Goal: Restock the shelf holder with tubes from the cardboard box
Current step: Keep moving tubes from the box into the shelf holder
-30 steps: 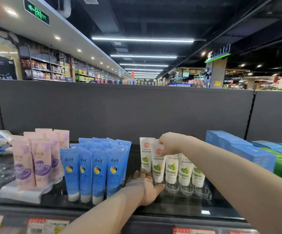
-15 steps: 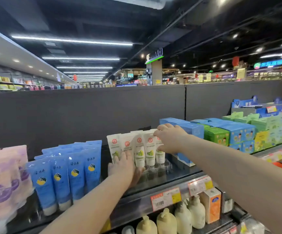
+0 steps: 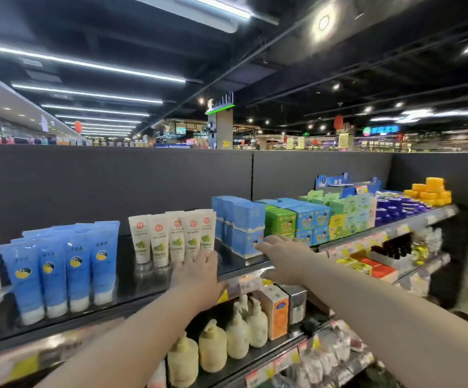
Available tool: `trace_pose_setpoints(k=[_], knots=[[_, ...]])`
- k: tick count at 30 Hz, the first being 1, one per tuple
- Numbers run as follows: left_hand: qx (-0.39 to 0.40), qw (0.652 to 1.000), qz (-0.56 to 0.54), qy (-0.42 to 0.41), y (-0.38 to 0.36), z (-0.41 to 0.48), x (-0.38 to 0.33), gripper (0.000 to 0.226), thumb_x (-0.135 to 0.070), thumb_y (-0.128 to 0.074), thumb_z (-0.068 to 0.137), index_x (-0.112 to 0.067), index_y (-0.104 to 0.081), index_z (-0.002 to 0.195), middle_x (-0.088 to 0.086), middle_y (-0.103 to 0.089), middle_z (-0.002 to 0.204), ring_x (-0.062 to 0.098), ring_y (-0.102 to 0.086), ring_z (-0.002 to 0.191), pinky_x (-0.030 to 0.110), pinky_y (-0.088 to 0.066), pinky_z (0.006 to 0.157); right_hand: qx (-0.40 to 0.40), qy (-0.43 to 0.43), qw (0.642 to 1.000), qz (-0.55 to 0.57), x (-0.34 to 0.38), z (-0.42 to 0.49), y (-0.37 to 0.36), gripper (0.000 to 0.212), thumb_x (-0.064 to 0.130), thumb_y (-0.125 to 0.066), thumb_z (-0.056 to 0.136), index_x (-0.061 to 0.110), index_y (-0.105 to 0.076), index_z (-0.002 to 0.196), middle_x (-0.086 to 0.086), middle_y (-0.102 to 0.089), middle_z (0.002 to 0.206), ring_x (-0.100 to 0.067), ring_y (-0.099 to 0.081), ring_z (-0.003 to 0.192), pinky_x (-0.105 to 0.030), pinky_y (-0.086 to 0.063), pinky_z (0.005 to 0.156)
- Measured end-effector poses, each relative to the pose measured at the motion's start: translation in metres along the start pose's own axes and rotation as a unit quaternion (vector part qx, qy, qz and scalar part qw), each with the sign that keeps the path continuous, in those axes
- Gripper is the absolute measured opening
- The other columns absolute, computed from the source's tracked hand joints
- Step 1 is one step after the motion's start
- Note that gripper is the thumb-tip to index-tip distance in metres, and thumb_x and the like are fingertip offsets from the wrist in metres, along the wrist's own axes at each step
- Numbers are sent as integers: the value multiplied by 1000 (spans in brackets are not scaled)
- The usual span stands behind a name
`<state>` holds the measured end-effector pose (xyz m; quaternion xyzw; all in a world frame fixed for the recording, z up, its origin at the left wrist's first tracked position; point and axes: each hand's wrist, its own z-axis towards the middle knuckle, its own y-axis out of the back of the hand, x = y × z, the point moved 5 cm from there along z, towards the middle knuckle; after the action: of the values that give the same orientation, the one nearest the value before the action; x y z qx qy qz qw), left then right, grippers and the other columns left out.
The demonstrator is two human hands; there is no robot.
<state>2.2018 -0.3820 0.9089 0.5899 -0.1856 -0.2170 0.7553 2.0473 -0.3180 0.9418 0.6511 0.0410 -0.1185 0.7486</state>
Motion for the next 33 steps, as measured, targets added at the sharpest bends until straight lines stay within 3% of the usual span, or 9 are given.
trace_pose_setpoints(k=[5,12,17,20,26,33], knots=[[35,998,-13,-55,-6,-34,-104,69,-50,-36,94,-19,-10,149,6,-8,159,32,-11,145,49,-18,115,42,-70,997,-3,-70,-106,-16,65,47,-49,91,21,-26,147,-6,-26,153,-29,-26,141,-50,-29,111],[61,978,-53,-191,-8,-108,-291,71,-58,-36,91,-18,-16,147,6,-18,155,31,-21,140,49,-26,110,96,-206,974,-17,-173,-292,-42,67,48,-52,88,22,-28,145,-9,-30,151,-31,-30,138,-50,-31,109],[89,949,-71,-296,-14,-165,-411,70,-52,-39,92,-18,-13,148,5,-16,156,30,-13,144,51,-21,114,118,-298,947,9,-227,-413,-49,67,46,-57,86,23,-31,144,-5,-32,150,-29,-30,138,-51,-29,110],[94,932,-60,-344,-12,-186,-469,73,-59,-39,89,-19,-17,147,6,-21,154,31,-19,142,51,-22,114,121,-355,927,22,-251,-469,-54,67,48,-57,85,25,-33,143,-4,-34,150,-27,-29,139,-52,-29,111],[108,900,-63,-418,-26,-204,-568,70,-58,-40,89,-20,-22,144,6,-32,149,30,-28,138,48,-25,111,160,-427,889,46,-299,-546,-72,65,44,-54,90,22,-28,146,-7,-31,151,-28,-26,141,-50,-25,113],[116,874,-63,-467,-65,-176,-680,76,-60,-41,88,-18,-17,147,7,-30,151,30,-26,140,45,-22,114,201,-459,865,38,-384,-573,-116,65,46,-53,89,18,-29,143,-9,-32,147,-29,-26,139,-48,-27,111]])
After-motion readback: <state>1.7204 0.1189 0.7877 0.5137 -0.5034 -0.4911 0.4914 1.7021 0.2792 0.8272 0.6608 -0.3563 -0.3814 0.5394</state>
